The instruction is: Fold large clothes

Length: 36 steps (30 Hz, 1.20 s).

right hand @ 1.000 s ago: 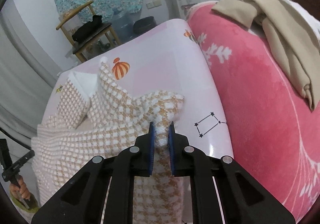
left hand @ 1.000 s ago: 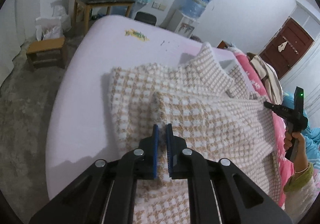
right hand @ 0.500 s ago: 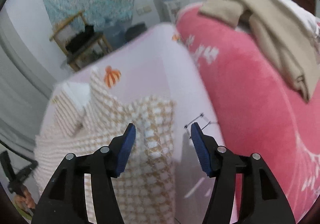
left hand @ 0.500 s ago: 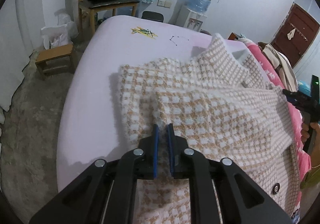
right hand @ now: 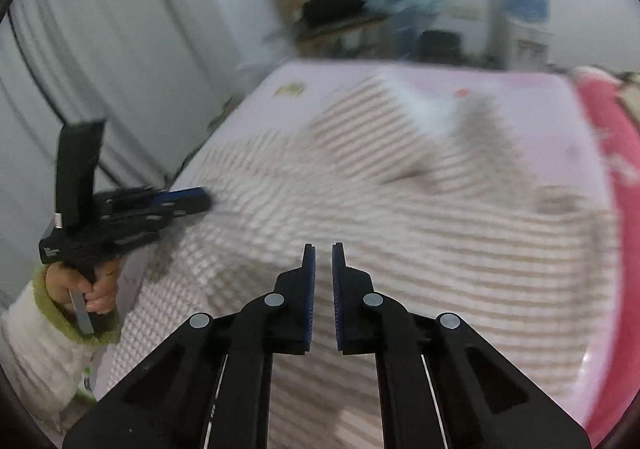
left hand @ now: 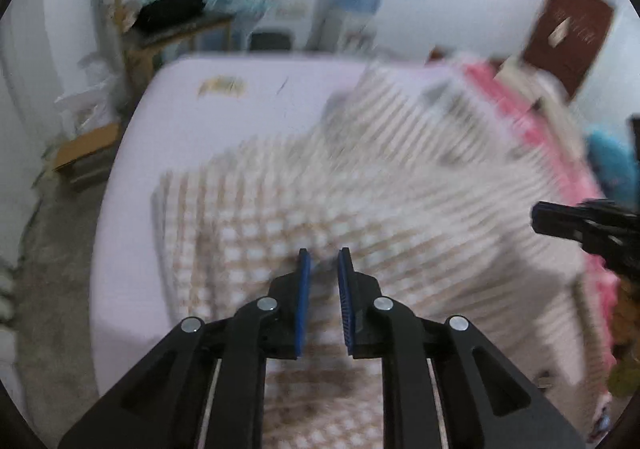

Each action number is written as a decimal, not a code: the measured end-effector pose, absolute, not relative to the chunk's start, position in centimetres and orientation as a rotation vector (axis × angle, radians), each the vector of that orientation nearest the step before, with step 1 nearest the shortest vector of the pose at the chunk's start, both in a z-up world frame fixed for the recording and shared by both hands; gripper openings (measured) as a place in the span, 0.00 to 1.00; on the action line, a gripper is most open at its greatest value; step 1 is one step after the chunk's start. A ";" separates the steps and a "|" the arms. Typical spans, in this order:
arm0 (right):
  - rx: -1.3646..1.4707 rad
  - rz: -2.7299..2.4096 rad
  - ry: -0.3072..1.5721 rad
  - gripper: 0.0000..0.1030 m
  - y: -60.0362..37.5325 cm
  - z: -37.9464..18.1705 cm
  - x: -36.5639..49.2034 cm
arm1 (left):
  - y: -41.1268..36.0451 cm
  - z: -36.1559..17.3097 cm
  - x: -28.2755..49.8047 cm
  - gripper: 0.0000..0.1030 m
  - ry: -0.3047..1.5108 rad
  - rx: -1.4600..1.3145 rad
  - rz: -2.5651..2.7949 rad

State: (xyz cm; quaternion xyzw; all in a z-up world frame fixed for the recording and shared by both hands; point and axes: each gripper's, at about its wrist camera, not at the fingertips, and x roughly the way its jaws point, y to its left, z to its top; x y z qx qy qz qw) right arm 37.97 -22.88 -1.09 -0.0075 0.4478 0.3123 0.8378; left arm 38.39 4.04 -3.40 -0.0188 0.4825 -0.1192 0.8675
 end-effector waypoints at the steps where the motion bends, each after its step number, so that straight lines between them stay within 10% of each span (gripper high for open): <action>1: -0.033 0.661 0.989 0.06 -21.4 -2.6 38.5 | 4.3 -3.7 38.2 0.16 0.997 -0.062 -0.256; 30: -0.074 0.764 1.060 0.07 -8.0 -4.0 42.3 | 10.4 -2.8 37.8 0.16 0.908 -0.160 -0.169; 36: 0.014 0.670 0.950 0.50 -13.7 -0.6 40.7 | 7.5 -1.1 36.2 0.20 0.891 -0.093 -0.312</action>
